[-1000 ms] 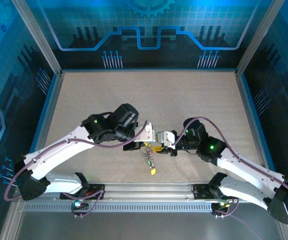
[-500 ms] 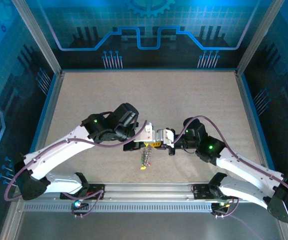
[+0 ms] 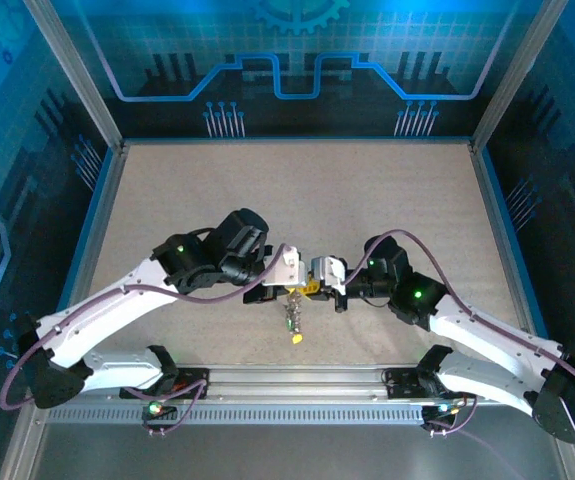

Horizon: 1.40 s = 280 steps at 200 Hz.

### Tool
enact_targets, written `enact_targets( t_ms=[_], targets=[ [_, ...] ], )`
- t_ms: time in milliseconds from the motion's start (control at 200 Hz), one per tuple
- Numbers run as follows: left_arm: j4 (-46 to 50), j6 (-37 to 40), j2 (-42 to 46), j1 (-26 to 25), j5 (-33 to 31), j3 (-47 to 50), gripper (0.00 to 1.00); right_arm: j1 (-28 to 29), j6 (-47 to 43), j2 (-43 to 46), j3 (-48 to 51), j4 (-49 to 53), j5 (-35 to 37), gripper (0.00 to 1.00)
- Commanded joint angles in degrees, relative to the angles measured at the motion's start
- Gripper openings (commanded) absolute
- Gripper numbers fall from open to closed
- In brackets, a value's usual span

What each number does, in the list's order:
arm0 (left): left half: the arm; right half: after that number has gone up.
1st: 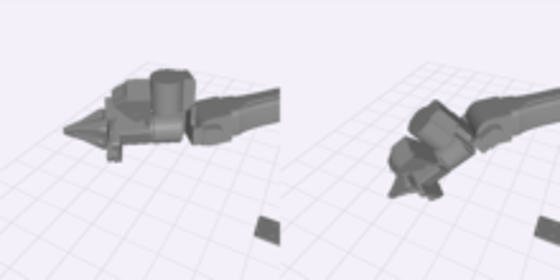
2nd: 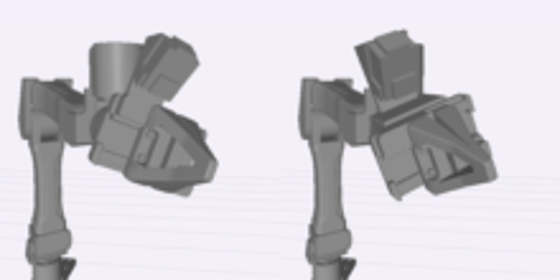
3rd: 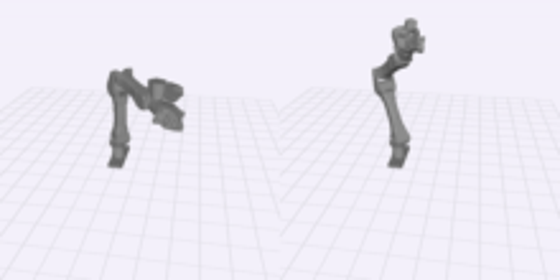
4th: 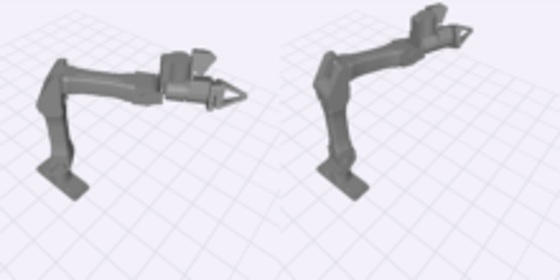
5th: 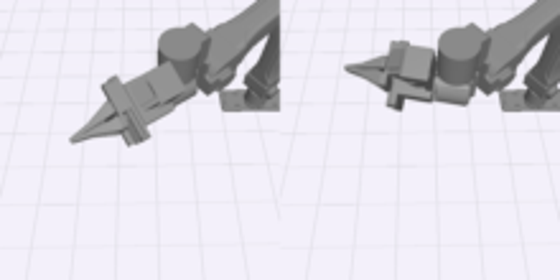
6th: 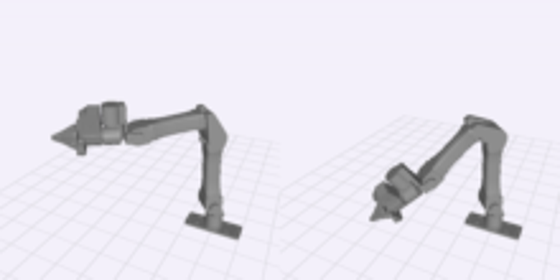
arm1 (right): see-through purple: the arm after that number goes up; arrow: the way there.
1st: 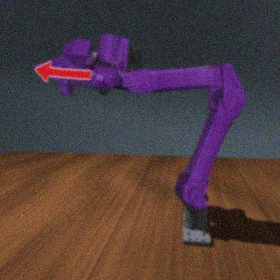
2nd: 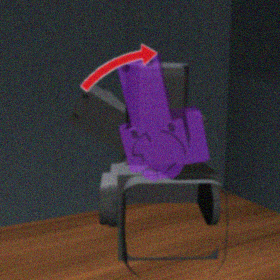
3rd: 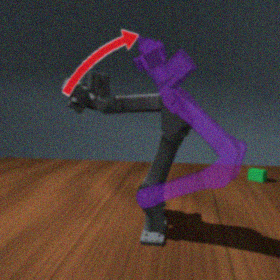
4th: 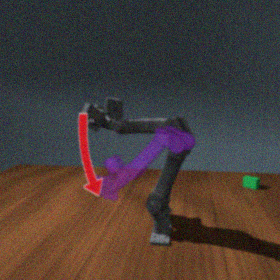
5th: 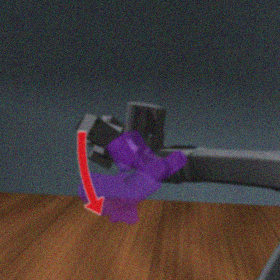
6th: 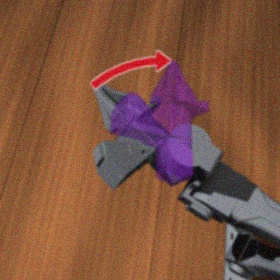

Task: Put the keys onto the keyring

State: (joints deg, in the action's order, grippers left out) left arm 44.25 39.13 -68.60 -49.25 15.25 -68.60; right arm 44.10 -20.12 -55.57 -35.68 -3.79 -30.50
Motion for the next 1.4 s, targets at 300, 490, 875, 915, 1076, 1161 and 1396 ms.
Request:
enact_targets(
  t_ms=[300, 490, 875, 915, 1076, 1161, 1396],
  targets=[
    [-13.31, -2.36, 9.99, -0.05, 1.51, 10.63, 0.32, -0.56, 8.76, 5.83, 5.82, -15.71, -0.46, 0.00],
    [-16.50, -3.91, 11.00, -0.06, 1.72, 11.93, 0.31, -0.50, 10.36, 7.41, 7.50, -19.92, 0.03, 0.00],
    [-22.20, -6.65, 10.88, 0.02, 2.05, 13.32, 0.15, -0.31, 10.46, 7.19, 8.25, -21.35, 0.05, 0.00],
    [-21.83, -6.53, 10.77, 0.01, 2.16, 13.23, 0.12, -0.27, 10.45, 7.15, 8.30, -21.34, 0.01, 0.00],
    [-20.92, -6.39, 10.21, 0.01, 2.93, 12.72, 0.09, -0.06, 10.18, 6.92, 8.13, -21.01, 0.09, 0.00],
    [-20.09, -6.10, 9.73, -0.01, 3.78, 11.95, 0.00, -0.09, 9.78, 6.63, 7.57, -20.01, 0.17, 0.00],
    [-11.75, -5.28, 6.41, -0.04, -3.37, 5.65, 0.00, 1.03, 2.59, 5.66, 2.26, -4.93, 4.46, 0.19]
  ],
)
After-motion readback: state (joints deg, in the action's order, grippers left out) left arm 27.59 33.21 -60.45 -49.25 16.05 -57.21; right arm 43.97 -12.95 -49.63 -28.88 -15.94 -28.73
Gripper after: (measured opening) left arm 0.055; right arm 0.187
